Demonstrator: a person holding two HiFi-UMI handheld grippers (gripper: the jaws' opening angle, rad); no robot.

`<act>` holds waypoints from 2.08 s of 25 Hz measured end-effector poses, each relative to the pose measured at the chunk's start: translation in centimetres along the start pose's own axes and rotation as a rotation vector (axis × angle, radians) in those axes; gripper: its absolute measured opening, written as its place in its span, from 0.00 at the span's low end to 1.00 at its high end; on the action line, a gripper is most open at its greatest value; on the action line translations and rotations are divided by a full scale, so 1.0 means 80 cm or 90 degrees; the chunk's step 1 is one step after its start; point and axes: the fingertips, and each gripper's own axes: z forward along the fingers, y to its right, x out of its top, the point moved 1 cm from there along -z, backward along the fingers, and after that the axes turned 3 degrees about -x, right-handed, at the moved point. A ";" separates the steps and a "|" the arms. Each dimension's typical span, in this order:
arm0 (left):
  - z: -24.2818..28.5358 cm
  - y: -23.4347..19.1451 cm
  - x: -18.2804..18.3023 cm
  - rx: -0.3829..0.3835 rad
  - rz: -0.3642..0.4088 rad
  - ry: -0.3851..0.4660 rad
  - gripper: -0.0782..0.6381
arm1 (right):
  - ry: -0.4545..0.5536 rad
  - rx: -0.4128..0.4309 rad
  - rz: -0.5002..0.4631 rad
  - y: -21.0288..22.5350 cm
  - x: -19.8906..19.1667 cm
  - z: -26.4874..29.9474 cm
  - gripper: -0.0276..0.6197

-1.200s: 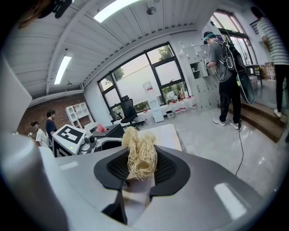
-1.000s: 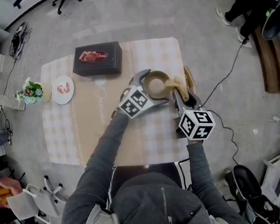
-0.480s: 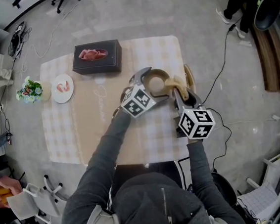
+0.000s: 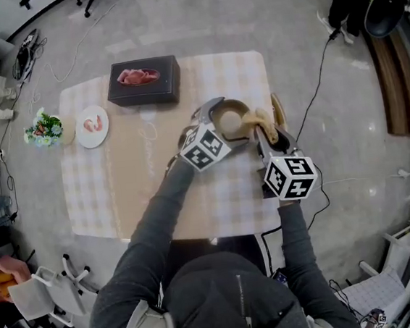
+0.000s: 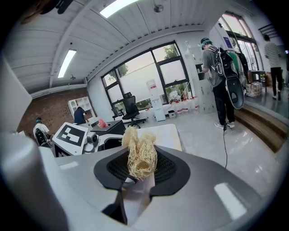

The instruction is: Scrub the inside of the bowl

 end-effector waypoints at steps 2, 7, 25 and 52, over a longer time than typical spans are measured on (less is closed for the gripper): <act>0.000 0.000 0.001 0.001 0.000 -0.001 0.90 | -0.005 0.004 -0.014 0.000 0.003 0.001 0.21; 0.000 0.000 0.002 0.002 0.002 0.005 0.89 | -0.036 0.030 -0.075 -0.007 0.007 0.005 0.21; -0.002 0.002 0.005 0.017 0.011 0.065 0.89 | -0.178 0.113 -0.348 -0.031 0.009 0.030 0.21; 0.000 0.001 0.007 0.024 0.015 0.082 0.89 | -0.401 0.255 -0.666 -0.087 -0.013 0.068 0.20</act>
